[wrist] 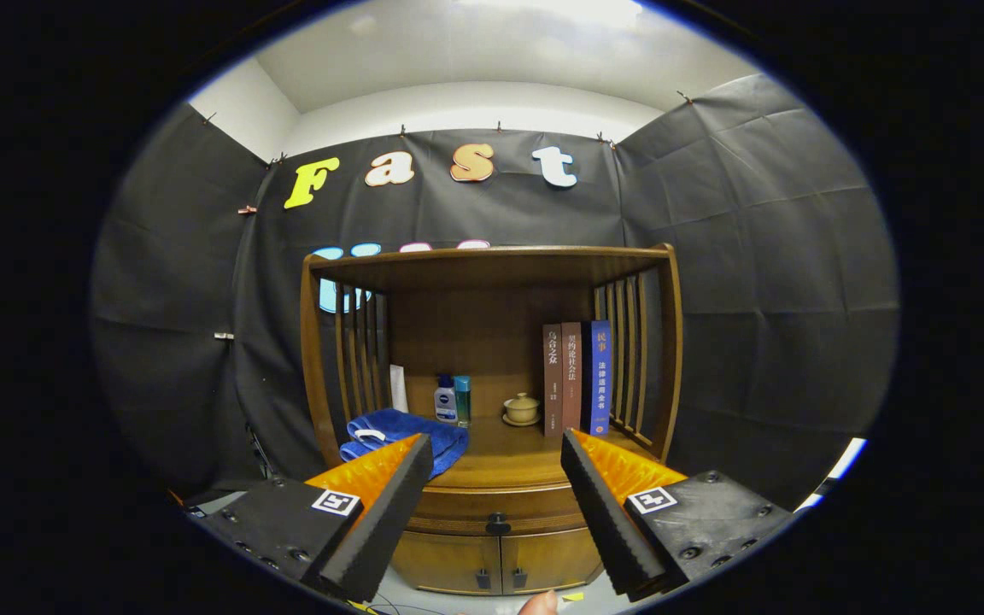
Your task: Pull open the drawer, take out the items inside it, and place them on the countertop above the cabinet.
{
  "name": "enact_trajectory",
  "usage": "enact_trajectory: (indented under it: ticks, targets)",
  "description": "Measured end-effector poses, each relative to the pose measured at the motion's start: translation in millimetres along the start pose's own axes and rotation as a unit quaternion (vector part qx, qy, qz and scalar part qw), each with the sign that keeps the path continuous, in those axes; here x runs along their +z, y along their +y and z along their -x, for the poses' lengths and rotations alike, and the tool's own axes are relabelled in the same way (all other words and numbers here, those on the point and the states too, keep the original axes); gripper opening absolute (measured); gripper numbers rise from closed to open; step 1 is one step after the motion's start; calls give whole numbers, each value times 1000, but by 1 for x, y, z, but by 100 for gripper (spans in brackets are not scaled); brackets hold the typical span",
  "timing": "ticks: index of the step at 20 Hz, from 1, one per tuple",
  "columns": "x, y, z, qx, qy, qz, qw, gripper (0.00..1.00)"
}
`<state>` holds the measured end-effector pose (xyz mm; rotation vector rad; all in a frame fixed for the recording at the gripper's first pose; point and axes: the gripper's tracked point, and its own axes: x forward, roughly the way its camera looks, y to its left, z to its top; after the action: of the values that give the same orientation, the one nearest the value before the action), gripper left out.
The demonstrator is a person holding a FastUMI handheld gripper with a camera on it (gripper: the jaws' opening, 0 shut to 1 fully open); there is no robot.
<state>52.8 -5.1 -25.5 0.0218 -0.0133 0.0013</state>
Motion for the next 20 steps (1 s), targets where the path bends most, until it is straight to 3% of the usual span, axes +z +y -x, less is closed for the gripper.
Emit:
enact_trajectory:
  ticks: [3,10,15,20]
  targets:
    - [-20,-4,-32,-3,-4,8,1000,98]
    - [-123,-17,-95,-14,31,34,999,98]
    - [-204,-24,-122,-2,77,12,997,99]
    - [-256,-16,-130,12,117,5,993,98]
